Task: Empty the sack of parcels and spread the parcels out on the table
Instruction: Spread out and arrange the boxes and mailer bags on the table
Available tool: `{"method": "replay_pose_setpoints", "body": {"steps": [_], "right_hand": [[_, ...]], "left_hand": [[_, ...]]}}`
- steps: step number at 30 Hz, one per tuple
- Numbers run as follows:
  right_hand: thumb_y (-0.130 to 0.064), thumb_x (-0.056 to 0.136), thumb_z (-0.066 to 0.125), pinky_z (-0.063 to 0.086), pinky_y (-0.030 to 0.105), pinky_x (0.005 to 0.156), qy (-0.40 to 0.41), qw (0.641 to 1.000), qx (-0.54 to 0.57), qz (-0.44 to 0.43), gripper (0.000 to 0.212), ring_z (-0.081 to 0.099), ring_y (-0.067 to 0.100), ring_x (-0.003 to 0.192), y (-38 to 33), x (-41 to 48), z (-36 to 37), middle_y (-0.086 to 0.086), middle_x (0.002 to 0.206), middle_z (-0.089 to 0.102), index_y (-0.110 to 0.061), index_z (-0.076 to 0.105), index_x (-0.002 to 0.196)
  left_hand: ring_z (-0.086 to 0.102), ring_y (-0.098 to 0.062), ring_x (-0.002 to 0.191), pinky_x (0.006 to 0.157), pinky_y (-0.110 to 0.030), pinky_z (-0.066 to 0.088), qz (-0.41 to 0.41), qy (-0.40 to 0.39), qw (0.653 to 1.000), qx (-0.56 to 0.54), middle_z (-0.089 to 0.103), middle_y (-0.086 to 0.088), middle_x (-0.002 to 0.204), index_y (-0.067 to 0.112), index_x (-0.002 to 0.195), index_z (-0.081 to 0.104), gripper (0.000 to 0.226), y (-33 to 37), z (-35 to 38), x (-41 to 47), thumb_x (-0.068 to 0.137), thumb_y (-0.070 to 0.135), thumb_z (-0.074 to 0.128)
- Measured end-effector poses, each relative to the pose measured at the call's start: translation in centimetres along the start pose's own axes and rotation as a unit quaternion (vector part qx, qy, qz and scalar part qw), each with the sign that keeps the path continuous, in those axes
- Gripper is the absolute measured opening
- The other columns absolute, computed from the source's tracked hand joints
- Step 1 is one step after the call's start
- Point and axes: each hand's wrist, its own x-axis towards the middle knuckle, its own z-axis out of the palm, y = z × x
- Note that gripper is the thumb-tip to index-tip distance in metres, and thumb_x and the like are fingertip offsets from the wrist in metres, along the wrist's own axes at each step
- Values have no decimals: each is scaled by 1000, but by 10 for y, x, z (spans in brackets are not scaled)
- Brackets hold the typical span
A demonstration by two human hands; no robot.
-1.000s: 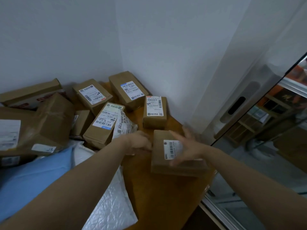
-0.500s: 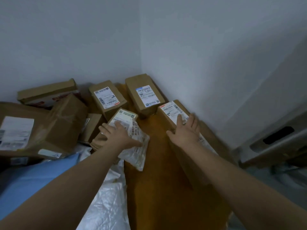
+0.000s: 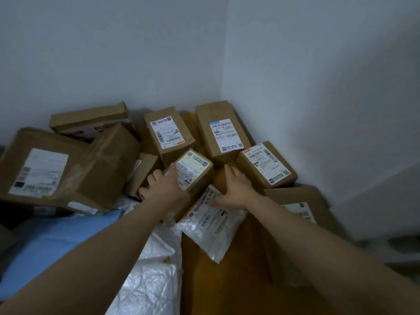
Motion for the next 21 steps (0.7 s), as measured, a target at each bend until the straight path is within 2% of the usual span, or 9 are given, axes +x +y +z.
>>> {"method": "replay_pose_setpoints", "body": {"steps": [3, 7, 10, 11, 13, 14, 15, 18, 21], "right_hand": [[-41, 62, 84, 16, 52, 116, -117, 992, 11, 52, 133, 14, 34, 144, -6, -3, 33, 10, 156, 14, -25, -16, 148], [-27, 69, 80, 31, 47, 108, -131, 977, -166, -27, 104, 26, 33, 135, -8, -26, 63, 9, 144, 26, -26, 12, 148], [-23, 70, 80, 32, 48, 108, -242, 954, -169, -52, 98, 23, 34, 135, -9, -46, 70, 10, 148, 24, -29, 21, 148], [-24, 73, 78, 37, 42, 104, -249, 960, -123, -45, 84, 29, 32, 132, -7, -52, 67, 11, 144, 31, -26, 33, 144], [-25, 83, 66, 48, 37, 88, -116, 993, 30, 9, 30, 54, 25, 107, -1, -60, 55, 12, 118, 58, -11, 65, 110], [-23, 86, 59, 50, 38, 80, -7, 996, 75, 39, 17, 57, 23, 89, 3, -63, 46, 12, 101, 61, -7, 65, 86], [-22, 88, 54, 51, 37, 74, 90, 991, 83, 58, 20, 54, 20, 79, 8, -64, 38, 9, 94, 58, -9, 57, 73], [-27, 87, 55, 42, 26, 72, 272, 959, 68, 47, 14, 49, 17, 91, 13, -65, 26, 3, 107, 44, -15, 50, 92], [-34, 84, 60, 38, 34, 97, 290, 956, -13, -39, 49, 34, 25, 128, 10, -62, 31, 10, 138, 35, -16, 45, 127]], "left_hand": [[11, -38, 141, 111, -53, 17, -20, -25, 999, -4, 12, -18, 152, 24, 150, -11, 122, -7, -3, 1, 68, 63, 70], [17, -37, 142, 112, -51, 17, -32, -29, 999, -12, 15, -18, 154, 17, 151, -10, 136, -7, -1, -2, 58, 77, 68], [21, -37, 141, 111, -50, 20, -27, -30, 998, -49, 19, -17, 154, 13, 151, -7, 135, 4, 6, -3, 58, 80, 65], [24, -36, 140, 111, -49, 23, -17, -39, 995, -88, 23, -17, 153, 12, 151, -4, 132, 10, 10, -2, 60, 77, 67], [38, -34, 134, 107, -46, 36, 8, -68, 976, -204, 35, -14, 148, 9, 149, 7, 115, 23, 18, -1, 70, 61, 72], [45, -32, 129, 103, -43, 43, 17, -73, 963, -260, 42, -13, 144, 8, 146, 15, 99, 30, 22, -2, 77, 49, 72], [49, -30, 125, 98, -39, 47, 26, -71, 952, -297, 47, -11, 140, 8, 143, 24, 81, 35, 24, -4, 83, 38, 70], [56, -27, 115, 89, -37, 52, 66, -86, 932, -347, 54, -10, 133, 11, 134, 41, 45, 44, 27, -11, 93, 19, 59], [58, -19, 102, 79, -29, 51, 120, -153, 917, -347, 57, -9, 131, 12, 134, 51, 39, 48, 27, -27, 95, 7, 52]]}}
